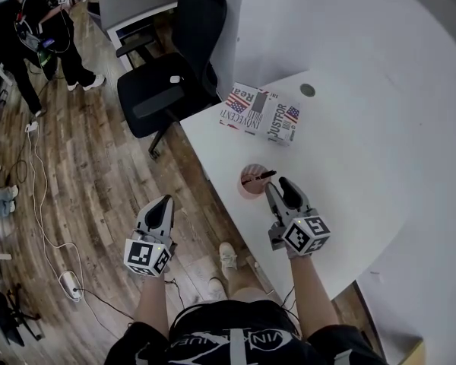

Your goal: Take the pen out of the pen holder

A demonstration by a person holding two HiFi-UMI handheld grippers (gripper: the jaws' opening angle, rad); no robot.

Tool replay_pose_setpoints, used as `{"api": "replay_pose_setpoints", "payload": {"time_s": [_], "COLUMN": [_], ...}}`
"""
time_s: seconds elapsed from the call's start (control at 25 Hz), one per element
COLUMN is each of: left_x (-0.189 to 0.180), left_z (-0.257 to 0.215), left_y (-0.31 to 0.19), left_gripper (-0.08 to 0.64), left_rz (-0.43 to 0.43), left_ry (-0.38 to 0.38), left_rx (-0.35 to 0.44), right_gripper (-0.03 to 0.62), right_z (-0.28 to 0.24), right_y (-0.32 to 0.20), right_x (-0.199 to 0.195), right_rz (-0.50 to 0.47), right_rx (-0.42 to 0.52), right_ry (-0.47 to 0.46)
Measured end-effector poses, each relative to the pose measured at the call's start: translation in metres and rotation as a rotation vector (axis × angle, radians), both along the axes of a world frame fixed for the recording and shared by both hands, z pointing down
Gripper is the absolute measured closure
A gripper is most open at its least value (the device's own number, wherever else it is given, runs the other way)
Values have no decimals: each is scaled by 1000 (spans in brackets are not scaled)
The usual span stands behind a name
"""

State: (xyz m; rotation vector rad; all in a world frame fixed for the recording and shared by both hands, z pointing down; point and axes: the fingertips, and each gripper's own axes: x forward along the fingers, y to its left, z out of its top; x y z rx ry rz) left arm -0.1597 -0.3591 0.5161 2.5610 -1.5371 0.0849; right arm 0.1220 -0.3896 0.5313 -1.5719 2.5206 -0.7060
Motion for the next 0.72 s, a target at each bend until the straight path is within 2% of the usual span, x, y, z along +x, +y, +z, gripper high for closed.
{"api": "replay_pose_setpoints", "payload": {"time_s": [0.32,0.6,0.72], "left_x": [5,3,1], "left_z": [11,18,20], "left_y": [-10,-10,-10], "left_gripper": [546,546,546], "left_rz": [-6,-18,-24], "left_ry": [3,0,-1], "left_rx": [-20,-34,-39], "right_gripper": [416,419,451], "right_z": [8,11,11], "right_y": [-21,-27,-30], "right_x": [-2,-6,-7], "right_rz": [0,-6,-3], "right_rx": [-22,-16,-11], "right_ry": [-47,-46,-35]}}
